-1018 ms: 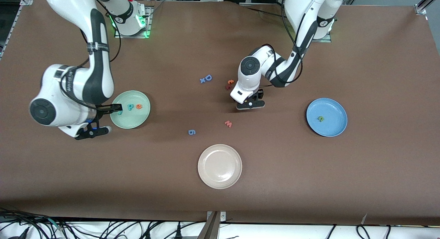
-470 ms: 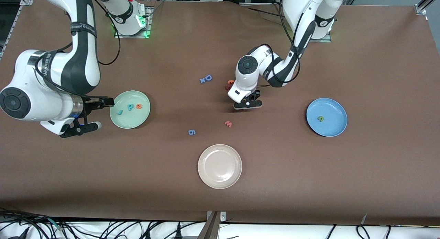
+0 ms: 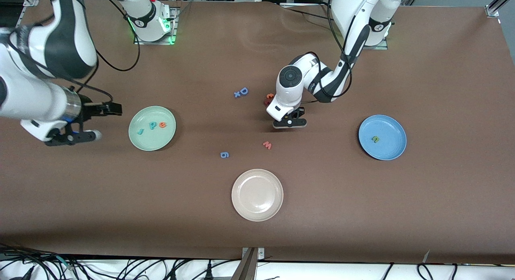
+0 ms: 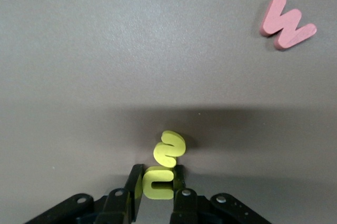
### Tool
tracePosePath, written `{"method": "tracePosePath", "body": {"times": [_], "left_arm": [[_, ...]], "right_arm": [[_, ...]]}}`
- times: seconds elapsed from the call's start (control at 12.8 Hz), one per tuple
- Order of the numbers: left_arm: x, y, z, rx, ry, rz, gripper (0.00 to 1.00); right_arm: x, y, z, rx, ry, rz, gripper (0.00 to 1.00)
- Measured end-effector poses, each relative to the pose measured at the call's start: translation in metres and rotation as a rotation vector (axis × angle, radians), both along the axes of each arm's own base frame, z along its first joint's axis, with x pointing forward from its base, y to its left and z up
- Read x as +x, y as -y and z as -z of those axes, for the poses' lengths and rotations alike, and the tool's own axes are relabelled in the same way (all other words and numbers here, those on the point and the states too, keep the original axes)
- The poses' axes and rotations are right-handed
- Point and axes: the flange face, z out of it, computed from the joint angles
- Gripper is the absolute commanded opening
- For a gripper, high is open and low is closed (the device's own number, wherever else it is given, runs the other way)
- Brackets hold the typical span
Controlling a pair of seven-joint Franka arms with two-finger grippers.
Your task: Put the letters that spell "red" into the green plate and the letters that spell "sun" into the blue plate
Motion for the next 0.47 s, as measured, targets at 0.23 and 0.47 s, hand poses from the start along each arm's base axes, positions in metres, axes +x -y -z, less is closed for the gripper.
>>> {"method": "tracePosePath", "body": {"times": [0.23,0.47], "left_arm": [[0.017,-0.011,-0.013,-0.002,0.009,0.024,0.06],[0.040,-0.039,-0.046,0.023,-0.010,0.104,0.07]], "right_arm": [[-0.032,0.044,-0.045,0.036,0.109,0.057,1.00],[-0.056,0.071,-0.079,0.043,0.159,0.096,1.00]]}}
